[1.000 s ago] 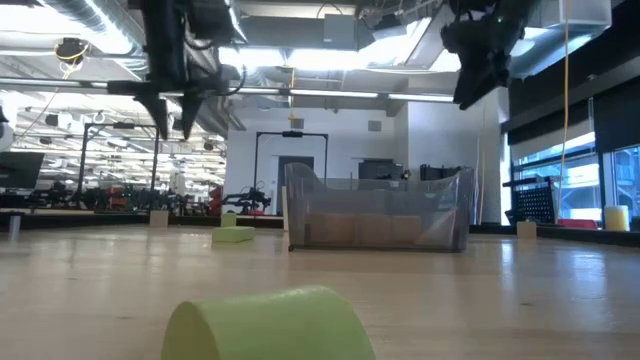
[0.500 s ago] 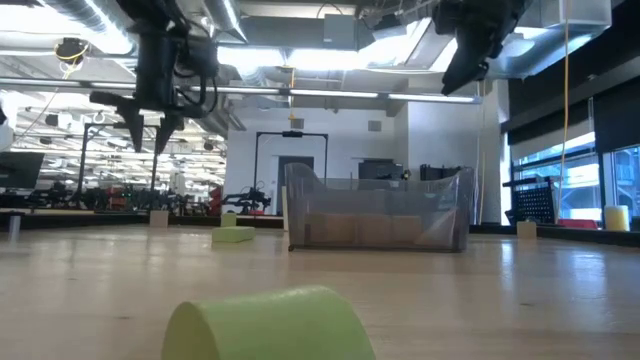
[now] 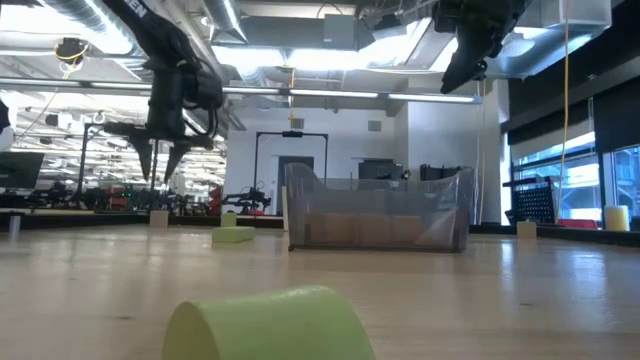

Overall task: Sort & place blocks by color
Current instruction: Put the brown block into the white bin

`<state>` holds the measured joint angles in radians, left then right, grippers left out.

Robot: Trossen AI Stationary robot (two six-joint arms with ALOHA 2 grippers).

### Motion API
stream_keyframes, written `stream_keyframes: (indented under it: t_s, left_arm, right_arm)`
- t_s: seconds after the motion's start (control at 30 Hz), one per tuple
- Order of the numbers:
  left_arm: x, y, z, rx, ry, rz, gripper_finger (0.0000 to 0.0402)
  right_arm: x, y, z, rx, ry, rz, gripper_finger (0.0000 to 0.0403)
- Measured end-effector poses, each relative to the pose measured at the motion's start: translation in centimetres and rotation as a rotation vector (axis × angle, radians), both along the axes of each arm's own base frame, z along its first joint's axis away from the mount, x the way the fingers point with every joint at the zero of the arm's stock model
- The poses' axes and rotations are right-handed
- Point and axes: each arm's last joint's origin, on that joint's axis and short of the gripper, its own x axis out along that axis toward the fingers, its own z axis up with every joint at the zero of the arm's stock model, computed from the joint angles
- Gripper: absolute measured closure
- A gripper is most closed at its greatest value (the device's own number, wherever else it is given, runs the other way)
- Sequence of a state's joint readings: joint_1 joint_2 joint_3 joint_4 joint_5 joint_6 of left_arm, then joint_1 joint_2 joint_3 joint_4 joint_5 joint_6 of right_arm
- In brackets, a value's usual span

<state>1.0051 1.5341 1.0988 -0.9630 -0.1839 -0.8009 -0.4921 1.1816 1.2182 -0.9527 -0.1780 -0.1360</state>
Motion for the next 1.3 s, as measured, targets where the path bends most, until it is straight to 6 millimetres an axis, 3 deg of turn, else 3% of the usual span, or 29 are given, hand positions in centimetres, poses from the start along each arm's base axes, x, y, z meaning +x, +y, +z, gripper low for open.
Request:
stream_keyframes:
  t_s: [0.3, 1.1, 1.3]
  left_arm:
    - [-0.33, 0.98, -0.54, -0.029, -0.089, 0.022, 0.0249]
    - [0.23, 0.6, -0.56, -0.068, -0.129, -0.055, 0.0249]
    - [0.33, 0.94, -0.49, -0.025, -0.161, 0.098, 0.0241]
  right_arm:
    - [0.0, 0.0, 0.0, 0.0, 0.0, 0.0, 0.0228]
    - [0.01, -0.01, -0.02, 0.0, 0.001, 0.0, 0.0228]
    - [0.01, -0.01, -0.02, 0.0, 0.001, 0.0, 0.0228]
